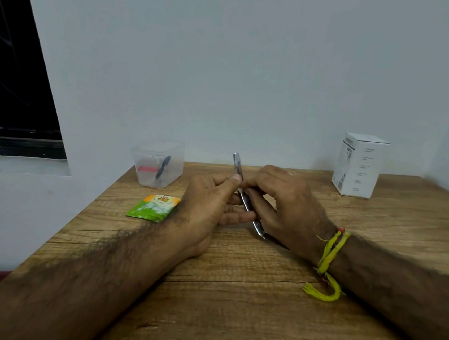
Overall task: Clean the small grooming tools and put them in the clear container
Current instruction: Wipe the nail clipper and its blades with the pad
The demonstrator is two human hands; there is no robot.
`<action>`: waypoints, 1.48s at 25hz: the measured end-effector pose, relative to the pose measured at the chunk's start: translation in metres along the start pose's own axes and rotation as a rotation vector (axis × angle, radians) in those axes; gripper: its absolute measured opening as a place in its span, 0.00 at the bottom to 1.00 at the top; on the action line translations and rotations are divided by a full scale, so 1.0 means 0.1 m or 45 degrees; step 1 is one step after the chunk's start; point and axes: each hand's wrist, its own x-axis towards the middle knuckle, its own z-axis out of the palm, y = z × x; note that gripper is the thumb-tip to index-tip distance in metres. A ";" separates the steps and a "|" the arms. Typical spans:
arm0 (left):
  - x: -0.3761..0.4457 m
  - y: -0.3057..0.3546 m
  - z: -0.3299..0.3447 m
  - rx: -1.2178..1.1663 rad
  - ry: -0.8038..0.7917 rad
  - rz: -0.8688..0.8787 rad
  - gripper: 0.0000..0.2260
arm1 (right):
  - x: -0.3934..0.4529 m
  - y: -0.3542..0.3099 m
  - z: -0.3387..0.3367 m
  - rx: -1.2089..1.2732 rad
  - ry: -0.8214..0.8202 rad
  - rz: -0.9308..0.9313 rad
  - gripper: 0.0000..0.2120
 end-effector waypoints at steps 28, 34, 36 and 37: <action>0.00 -0.02 0.00 -0.031 0.049 0.046 0.07 | -0.04 -0.03 -0.05 -0.060 -0.045 0.006 0.08; 0.01 -0.03 -0.02 -0.019 0.066 0.083 0.08 | -0.05 -0.01 -0.06 -0.071 -0.019 -0.031 0.08; 0.00 -0.03 -0.01 -0.008 0.064 0.091 0.08 | -0.05 -0.01 -0.07 -0.111 -0.008 -0.050 0.07; 0.00 -0.03 0.00 -0.001 0.065 0.093 0.08 | -0.04 -0.01 -0.07 -0.133 0.007 -0.041 0.08</action>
